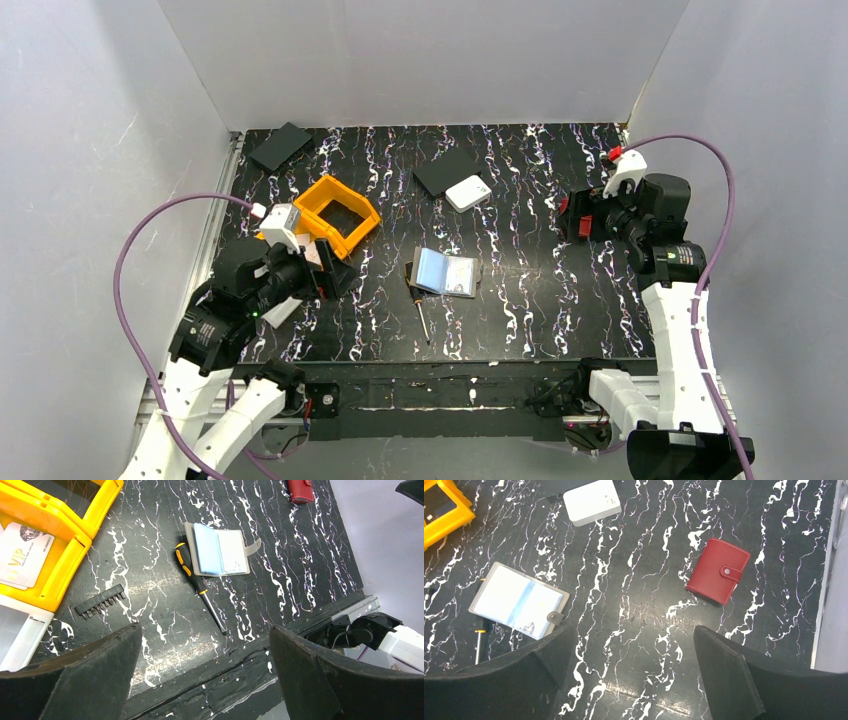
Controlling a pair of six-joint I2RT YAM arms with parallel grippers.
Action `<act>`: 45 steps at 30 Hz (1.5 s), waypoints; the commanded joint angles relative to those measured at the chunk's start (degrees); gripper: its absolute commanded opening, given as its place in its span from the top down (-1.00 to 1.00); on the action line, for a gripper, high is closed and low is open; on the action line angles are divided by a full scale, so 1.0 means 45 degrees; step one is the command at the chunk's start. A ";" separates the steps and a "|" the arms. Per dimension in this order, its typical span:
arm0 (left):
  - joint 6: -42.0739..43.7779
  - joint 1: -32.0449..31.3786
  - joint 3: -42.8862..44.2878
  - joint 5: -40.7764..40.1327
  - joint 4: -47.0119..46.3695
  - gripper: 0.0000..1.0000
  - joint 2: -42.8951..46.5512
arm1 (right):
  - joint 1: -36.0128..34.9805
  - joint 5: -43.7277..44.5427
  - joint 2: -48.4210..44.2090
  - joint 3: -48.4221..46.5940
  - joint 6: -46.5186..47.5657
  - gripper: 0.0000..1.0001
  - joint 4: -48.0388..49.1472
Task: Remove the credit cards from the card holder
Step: Reset both arms
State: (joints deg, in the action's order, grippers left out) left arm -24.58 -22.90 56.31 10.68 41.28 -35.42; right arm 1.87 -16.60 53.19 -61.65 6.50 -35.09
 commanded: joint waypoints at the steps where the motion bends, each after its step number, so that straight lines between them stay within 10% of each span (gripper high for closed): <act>1: 0.0049 0.0009 -0.0045 0.0301 0.0129 -0.97 0.0137 | 0.0014 0.0281 -0.0240 -0.0469 -0.0919 -0.97 0.0259; 45: -0.0859 0.0004 -0.1272 0.1062 -0.0621 -0.97 0.0852 | 0.0014 0.0544 -0.0587 -0.0046 -0.1367 -0.97 0.0536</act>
State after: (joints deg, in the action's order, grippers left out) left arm -28.21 -22.90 51.33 15.05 39.03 -32.45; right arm 1.87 -13.67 51.33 -61.25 1.21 -34.94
